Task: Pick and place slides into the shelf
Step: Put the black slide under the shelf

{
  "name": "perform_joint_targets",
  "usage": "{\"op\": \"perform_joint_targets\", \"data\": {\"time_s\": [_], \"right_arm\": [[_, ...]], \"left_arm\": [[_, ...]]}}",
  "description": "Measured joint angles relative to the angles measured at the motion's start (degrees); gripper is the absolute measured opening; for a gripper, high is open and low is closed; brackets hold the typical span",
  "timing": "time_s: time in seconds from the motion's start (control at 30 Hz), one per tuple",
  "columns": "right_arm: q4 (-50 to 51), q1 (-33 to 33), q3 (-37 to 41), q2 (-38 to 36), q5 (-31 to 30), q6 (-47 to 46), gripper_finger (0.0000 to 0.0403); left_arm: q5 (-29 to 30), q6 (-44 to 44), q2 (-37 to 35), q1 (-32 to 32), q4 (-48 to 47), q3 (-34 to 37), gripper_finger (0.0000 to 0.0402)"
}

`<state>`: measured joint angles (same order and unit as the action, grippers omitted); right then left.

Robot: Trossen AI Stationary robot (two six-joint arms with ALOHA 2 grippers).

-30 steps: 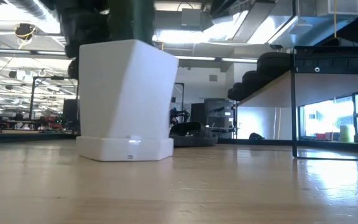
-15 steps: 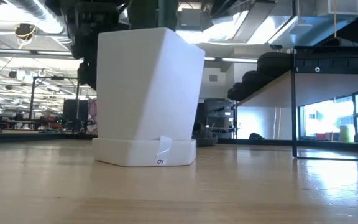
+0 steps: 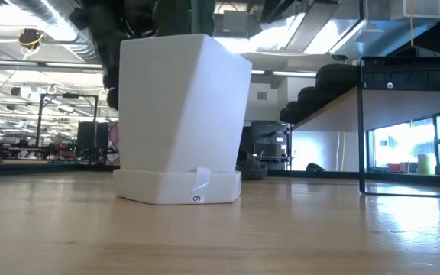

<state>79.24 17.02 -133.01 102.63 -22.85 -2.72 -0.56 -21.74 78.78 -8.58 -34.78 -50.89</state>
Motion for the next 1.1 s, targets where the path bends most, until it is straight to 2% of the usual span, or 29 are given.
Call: {"op": "perform_joint_targets", "data": {"time_s": [0.23,0.5,0.6,0.83,1.1], "right_arm": [[0.0,0.0,0.0,0.0,0.0,0.06,0.0139],[-0.07,0.41,0.0,-0.02,-0.13,0.05,0.0139],[-0.07,0.85,0.0,-0.02,-0.14,0.0,0.0139],[-0.09,1.2,0.0,-0.04,-0.11,-0.31,0.0139],[-0.04,1.2,0.0,-0.07,-0.07,-1.51,0.0139]], "left_arm": [[-0.27,9.32,1.08,-6.36,6.75,0.04,0.0218],[-0.49,17.13,8.72,-9.84,12.24,0.06,0.0218],[-0.63,17.44,12.5,-10.8,16.47,0.02,0.0218],[-2.91,17.33,19.0,-13.02,18.78,0.04,0.0218],[-4.54,12.66,21.81,-14.94,23.67,0.02,0.0218]]}}
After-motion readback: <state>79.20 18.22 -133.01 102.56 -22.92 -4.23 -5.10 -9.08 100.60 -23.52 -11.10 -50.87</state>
